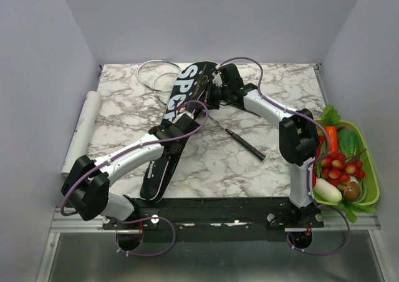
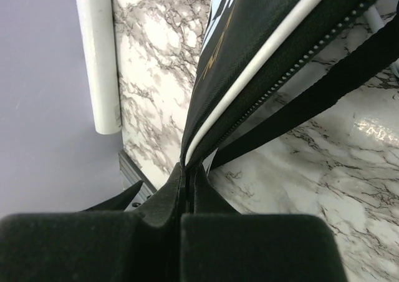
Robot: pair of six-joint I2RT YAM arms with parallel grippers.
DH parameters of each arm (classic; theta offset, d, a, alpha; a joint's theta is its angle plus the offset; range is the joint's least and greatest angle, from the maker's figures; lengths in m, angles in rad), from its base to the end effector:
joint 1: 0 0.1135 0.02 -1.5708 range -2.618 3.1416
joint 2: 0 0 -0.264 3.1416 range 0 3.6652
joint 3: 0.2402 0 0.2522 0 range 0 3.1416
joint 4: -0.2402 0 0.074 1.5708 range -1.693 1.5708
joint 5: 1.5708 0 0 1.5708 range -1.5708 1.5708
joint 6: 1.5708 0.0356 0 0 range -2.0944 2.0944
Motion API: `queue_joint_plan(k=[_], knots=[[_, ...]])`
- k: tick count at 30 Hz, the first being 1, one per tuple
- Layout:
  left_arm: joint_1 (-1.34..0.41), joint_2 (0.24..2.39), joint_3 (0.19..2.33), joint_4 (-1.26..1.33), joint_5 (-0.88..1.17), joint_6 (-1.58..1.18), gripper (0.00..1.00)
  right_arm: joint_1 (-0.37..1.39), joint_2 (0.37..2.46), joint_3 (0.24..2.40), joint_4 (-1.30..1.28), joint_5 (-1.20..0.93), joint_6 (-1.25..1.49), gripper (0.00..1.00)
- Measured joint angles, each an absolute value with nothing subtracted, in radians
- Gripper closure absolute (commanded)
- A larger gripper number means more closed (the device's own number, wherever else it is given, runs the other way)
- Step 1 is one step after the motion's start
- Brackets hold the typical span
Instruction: Pack up the badminton gear
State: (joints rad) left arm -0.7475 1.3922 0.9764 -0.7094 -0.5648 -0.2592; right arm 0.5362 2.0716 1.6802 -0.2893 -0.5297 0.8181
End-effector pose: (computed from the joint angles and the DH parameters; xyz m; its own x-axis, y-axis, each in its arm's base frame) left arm 0.2082 -0.1670 0.2353 -0.7435 0.3940 -0.5404 0.2219 0.9076 0.3564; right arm 0.4013 0.2594 0.2412 -0.9380 0.1753 -0.2992 -0.1373 0.6047 0.7846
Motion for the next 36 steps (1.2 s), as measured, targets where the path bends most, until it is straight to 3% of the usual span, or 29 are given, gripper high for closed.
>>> queue_joint_plan(k=[3,4,6,7,8,12,13,14,16,17,20,32,36], knots=[[-0.748,1.406,0.976,-0.706,-0.565,-0.26,0.44,0.536,2.068,1.68,-0.291,-0.547,0.81,0.99],[-0.748,1.411,0.976,-0.704,-0.565,-0.259,0.6,0.536,2.067,1.68,-0.291,-0.552,0.809,0.99],[-0.748,1.423,0.977,-0.699,-0.564,-0.258,0.79,0.536,2.066,1.68,-0.291,-0.563,0.807,0.99],[-0.748,1.431,0.978,-0.697,-0.564,-0.259,0.95,0.536,2.066,1.68,-0.291,-0.568,0.805,0.99],[-0.748,1.437,0.981,-0.696,-0.563,-0.254,1.0,0.537,2.066,1.68,-0.291,-0.571,0.803,0.99],[-0.746,1.451,0.991,-0.698,-0.56,-0.256,1.0,0.535,2.066,1.681,-0.291,-0.583,0.791,0.99],[-0.746,1.451,0.993,-0.7,-0.559,-0.255,1.0,0.534,2.066,1.684,-0.294,-0.587,0.785,0.95],[-0.741,1.451,0.997,-0.704,-0.556,-0.255,1.0,0.533,2.067,1.691,-0.295,-0.594,0.78,0.84],[-0.728,1.451,1.015,-0.714,-0.553,-0.255,1.0,0.532,2.071,1.719,-0.308,-0.607,0.768,0.73],[-0.714,1.448,1.027,-0.719,-0.546,-0.255,1.0,0.53,2.077,1.746,-0.319,-0.619,0.756,0.62],[-0.639,1.431,1.066,-0.719,-0.529,-0.252,1.0,0.526,2.093,1.832,-0.348,-0.657,0.72,0.52],[-0.288,1.282,1.189,-0.789,-0.488,-0.197,1.0,0.377,2.002,1.739,-0.427,-0.634,0.559,0.33],[-0.229,1.279,1.253,-0.798,-0.476,-0.192,1.0,0.304,2.025,1.803,-0.525,-0.514,0.512,0.33]])
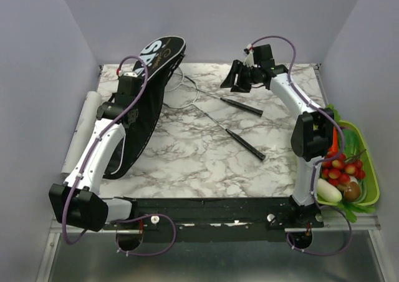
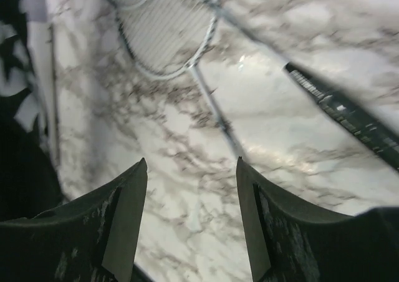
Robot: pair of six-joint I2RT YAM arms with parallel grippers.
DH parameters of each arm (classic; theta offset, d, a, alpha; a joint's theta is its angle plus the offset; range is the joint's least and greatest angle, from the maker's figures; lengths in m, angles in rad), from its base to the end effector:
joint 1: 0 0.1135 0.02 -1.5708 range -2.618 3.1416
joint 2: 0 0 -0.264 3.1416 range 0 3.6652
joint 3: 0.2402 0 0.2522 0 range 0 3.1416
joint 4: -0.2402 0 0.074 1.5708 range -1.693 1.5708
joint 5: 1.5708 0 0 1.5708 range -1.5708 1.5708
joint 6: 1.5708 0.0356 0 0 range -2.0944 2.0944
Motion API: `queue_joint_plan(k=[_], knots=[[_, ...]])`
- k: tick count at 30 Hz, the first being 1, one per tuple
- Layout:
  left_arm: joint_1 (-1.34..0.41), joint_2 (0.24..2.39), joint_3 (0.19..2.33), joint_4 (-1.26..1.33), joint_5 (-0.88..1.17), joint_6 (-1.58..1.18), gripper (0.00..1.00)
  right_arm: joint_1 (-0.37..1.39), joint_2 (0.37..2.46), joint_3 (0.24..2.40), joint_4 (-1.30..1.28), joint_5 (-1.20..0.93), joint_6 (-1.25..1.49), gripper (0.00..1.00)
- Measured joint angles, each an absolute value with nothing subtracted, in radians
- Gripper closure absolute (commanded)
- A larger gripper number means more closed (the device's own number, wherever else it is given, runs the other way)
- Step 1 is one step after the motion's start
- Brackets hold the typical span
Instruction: Pack up the badminton gear
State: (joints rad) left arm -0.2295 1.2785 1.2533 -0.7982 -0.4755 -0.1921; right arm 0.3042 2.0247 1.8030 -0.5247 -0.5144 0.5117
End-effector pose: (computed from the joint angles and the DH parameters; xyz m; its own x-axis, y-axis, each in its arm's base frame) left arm 0.2590 -0.0438 0.3426 -0.6819 -0.0150 -0.7313 -0.2353 0.9512 0.1998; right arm 0.4384 0.1560 0.2841 -0.8613 0.1764 -0.4765 -0.2106 0.7295 0.6508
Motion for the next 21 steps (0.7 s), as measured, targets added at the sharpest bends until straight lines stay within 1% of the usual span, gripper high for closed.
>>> queue_joint_plan(k=[3,9,15,21], knots=[[-0.211,1.285,1.268,-0.801,-0.459,-0.205,1.0,0.289,2.108,1.958,-0.61,-0.403,0.454,0.33],[-0.199,1.357,1.262,-0.793,-0.42,-0.262,1.0,0.324,2.238,2.137,-0.699,-0.245,0.336,0.34],[-0.179,1.38,1.239,-0.792,-0.372,-0.31,1.0,0.368,2.356,2.238,-0.743,-0.171,0.223,0.33],[-0.177,1.38,1.227,-0.788,-0.338,-0.319,1.0,0.414,2.415,2.269,-0.742,-0.117,0.147,0.32]])
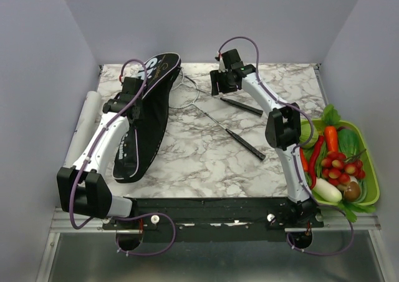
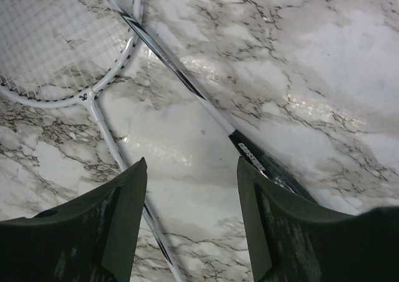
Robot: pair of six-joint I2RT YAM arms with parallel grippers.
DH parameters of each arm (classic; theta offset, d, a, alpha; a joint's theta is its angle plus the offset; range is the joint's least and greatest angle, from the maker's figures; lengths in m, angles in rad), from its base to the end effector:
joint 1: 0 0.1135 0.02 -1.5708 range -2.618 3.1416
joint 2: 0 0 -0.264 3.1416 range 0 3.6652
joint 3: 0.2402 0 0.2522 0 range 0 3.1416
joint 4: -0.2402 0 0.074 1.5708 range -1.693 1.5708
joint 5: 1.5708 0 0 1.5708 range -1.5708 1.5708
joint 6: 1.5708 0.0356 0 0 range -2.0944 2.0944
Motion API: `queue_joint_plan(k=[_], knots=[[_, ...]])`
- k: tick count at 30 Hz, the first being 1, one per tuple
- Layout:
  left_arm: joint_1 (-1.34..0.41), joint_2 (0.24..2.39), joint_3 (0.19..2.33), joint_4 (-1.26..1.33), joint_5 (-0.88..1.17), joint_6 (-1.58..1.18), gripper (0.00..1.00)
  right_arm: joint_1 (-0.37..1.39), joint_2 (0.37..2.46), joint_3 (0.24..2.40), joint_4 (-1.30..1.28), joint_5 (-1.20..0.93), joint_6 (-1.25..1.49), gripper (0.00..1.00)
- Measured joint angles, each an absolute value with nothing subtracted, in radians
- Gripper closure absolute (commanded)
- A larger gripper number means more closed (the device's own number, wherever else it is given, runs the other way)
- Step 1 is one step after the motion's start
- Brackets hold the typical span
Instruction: Pack up the badminton gear
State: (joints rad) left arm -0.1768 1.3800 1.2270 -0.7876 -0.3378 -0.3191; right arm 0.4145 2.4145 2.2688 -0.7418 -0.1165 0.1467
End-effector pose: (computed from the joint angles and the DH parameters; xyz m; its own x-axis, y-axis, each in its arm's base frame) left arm 0.2822 -0.0384 0.3078 -0.7469 -0.1672 -0.6436 -0.2745 0.9591 0.0694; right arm 0.4902 0.2202 0.2280 -0.7705 -0.1804 -0.6114 -0.3584 0.9158 0.1815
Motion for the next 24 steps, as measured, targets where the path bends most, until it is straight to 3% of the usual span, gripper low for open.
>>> queue_joint_plan(k=[24], knots=[[-0.156,1.371,1.159,-0.722,-0.287,-0.324,1.0,0.411,2.529,2.31,-0.736,-0.072,0.132,0.32]])
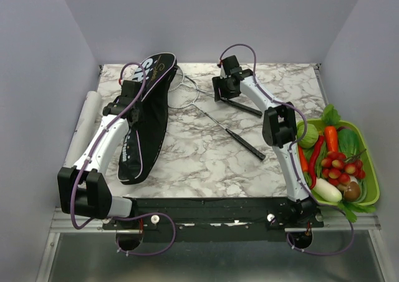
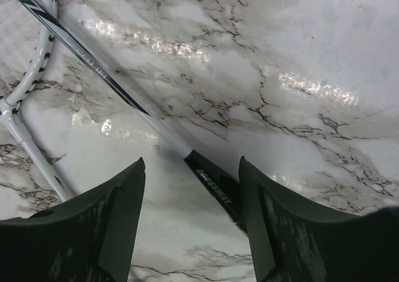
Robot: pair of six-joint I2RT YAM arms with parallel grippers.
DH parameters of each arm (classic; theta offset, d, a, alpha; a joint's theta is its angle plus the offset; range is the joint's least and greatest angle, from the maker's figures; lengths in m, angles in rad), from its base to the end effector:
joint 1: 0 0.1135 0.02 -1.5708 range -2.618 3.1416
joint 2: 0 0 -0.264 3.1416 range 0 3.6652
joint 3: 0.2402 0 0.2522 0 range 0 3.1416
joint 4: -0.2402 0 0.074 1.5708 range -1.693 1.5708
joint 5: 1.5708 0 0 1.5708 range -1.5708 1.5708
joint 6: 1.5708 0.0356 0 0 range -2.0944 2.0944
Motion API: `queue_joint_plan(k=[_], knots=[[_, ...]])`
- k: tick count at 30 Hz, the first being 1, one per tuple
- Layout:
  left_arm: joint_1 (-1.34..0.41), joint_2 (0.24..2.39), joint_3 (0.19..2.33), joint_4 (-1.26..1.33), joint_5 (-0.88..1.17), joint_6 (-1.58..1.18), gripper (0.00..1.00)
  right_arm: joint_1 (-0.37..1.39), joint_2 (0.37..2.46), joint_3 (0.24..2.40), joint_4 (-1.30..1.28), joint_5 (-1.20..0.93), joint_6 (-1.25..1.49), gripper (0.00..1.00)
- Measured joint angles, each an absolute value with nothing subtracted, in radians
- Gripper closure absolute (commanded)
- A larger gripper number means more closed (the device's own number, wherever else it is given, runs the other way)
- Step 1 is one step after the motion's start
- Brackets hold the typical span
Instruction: Pack up the badminton gear
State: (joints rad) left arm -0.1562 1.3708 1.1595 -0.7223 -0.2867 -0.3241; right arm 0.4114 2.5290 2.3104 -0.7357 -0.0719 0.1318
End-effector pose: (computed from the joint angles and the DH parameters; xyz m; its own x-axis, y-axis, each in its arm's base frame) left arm 0.2821 -0.0342 0.2926 -0.7472 -0.1915 -0.6364 -0.2689 0.9628 0.0260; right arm 0.5044 0.2229 0.1814 -0.7988 -0.2055 -0.5655 -0.3349 0.9327 0.1341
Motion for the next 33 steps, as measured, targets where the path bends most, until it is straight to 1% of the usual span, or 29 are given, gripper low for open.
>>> queue_joint_plan(k=[1,2,4,5,7,8,11,12,15,19,21,23,26,27,33], knots=[[-0.156,1.371,1.159,-0.722,-0.287,-0.324,1.0,0.411,2.532,2.311,-0.739,-0.072,0.134,0.35],[-0.156,1.371,1.159,-0.721,-0.286,-0.324,1.0,0.411,2.535,2.311,-0.748,-0.072,0.135,0.41],[-0.156,1.371,1.159,-0.721,-0.286,-0.324,1.0,0.41,2.536,2.311,-0.768,-0.072,0.142,0.46],[-0.156,1.371,1.16,-0.72,-0.284,-0.324,1.0,0.41,2.536,2.311,-0.781,-0.072,0.144,0.55],[-0.154,1.371,1.16,-0.72,-0.279,-0.324,1.0,0.41,2.536,2.31,-0.806,-0.071,0.15,0.69],[-0.152,1.371,1.16,-0.719,-0.277,-0.324,1.0,0.41,2.536,2.307,-0.811,-0.072,0.148,0.79],[-0.147,1.371,1.16,-0.712,-0.273,-0.324,1.0,0.41,2.519,2.287,-0.818,-0.083,0.123,0.92],[-0.146,1.371,1.16,-0.709,-0.271,-0.324,1.0,0.416,2.509,2.276,-0.819,-0.082,0.119,0.93],[-0.144,1.371,1.159,-0.702,-0.266,-0.324,1.0,0.426,2.459,2.22,-0.811,-0.052,0.135,0.94],[-0.143,1.371,1.159,-0.697,-0.252,-0.326,1.0,0.417,2.377,2.064,-0.809,-0.025,0.149,0.94],[-0.143,1.37,1.159,-0.696,-0.247,-0.328,1.0,0.413,2.339,1.964,-0.81,-0.009,0.152,0.86],[-0.143,1.365,1.156,-0.696,-0.241,-0.331,1.0,0.41,2.283,1.882,-0.796,0.004,0.157,0.73],[-0.143,1.353,1.147,-0.692,-0.23,-0.333,1.0,0.406,2.23,1.805,-0.804,0.015,0.156,0.66],[-0.143,1.348,1.143,-0.689,-0.228,-0.334,1.0,0.406,2.227,1.803,-0.805,0.015,0.158,0.66],[-0.143,1.335,1.139,-0.684,-0.218,-0.338,1.0,0.412,2.229,1.89,-0.812,0.002,0.17,0.6]])
